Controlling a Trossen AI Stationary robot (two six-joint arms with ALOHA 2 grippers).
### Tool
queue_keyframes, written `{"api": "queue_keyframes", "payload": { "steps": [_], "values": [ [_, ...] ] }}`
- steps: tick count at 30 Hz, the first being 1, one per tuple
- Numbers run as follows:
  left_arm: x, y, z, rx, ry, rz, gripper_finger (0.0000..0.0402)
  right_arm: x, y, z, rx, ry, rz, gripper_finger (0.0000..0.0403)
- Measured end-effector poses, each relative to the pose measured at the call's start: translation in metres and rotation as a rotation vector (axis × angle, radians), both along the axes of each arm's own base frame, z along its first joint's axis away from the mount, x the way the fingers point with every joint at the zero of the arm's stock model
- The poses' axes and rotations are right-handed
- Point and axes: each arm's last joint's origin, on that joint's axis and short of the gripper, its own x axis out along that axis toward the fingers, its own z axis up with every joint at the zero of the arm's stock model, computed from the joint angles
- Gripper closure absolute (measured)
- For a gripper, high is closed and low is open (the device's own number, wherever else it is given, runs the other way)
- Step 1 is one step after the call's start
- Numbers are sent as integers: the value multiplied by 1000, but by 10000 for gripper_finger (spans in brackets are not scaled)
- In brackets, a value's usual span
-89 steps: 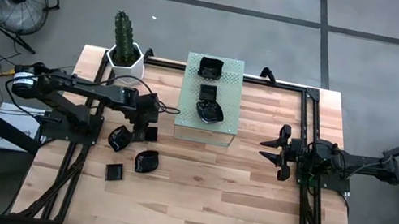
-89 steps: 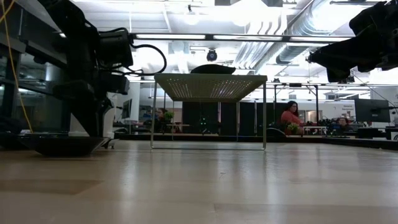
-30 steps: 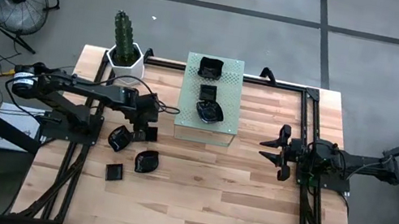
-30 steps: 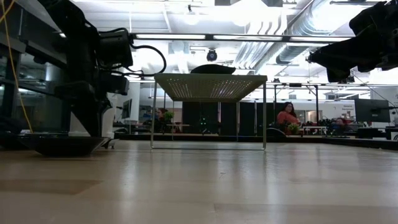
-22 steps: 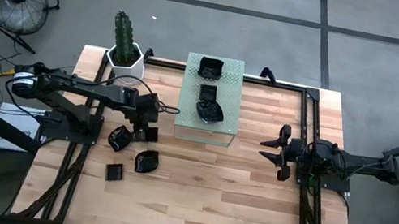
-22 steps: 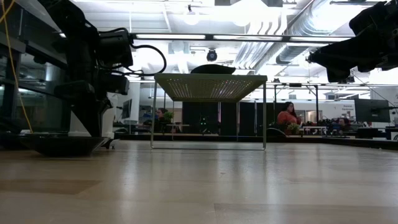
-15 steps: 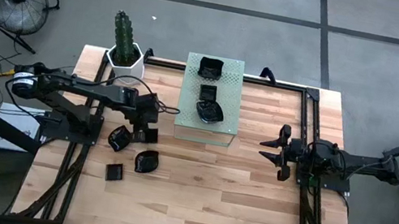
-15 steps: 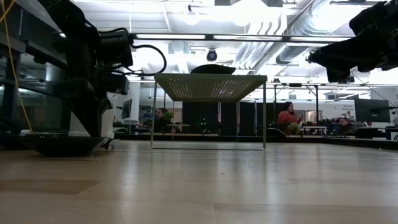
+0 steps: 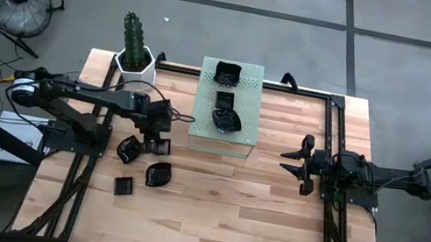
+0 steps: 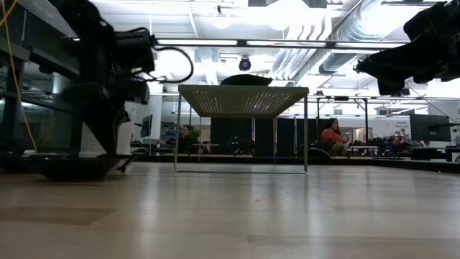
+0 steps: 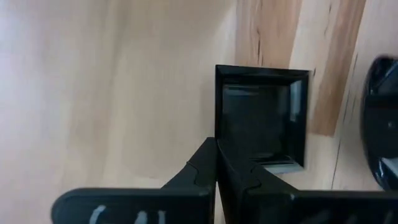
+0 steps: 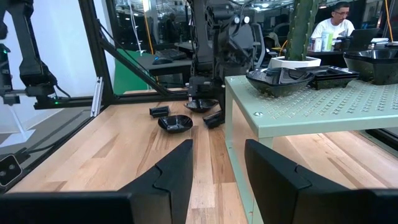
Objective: Pick & Place Mini shaped plates
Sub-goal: Stack the black square plate on top of the black square plate on the shelf
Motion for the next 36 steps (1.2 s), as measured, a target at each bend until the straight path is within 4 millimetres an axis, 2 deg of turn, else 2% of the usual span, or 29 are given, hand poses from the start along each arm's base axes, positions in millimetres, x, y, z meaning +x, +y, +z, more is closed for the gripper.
{"api": "queue_keyframes", "payload": {
  "steps": [6, 10, 25, 31, 36],
  "values": [
    [10, 5, 28, 68, 14, -22, 401, 0, 0, 0, 0, 0, 0, 263],
    [13, 6, 38, 80, 11, -20, 401, 0, 0, 0, 0, 0, 0, 263],
    [11, 5, 44, 66, 15, -7, 401, 0, 0, 0, 0, 0, 0, 263],
    [13, 6, 71, 78, 19, 12, 401, 0, 0, 0, 0, 0, 0, 263],
    [15, 8, 100, 136, 31, 23, 401, 0, 0, 0, 0, 0, 0, 263]
  ]
}}
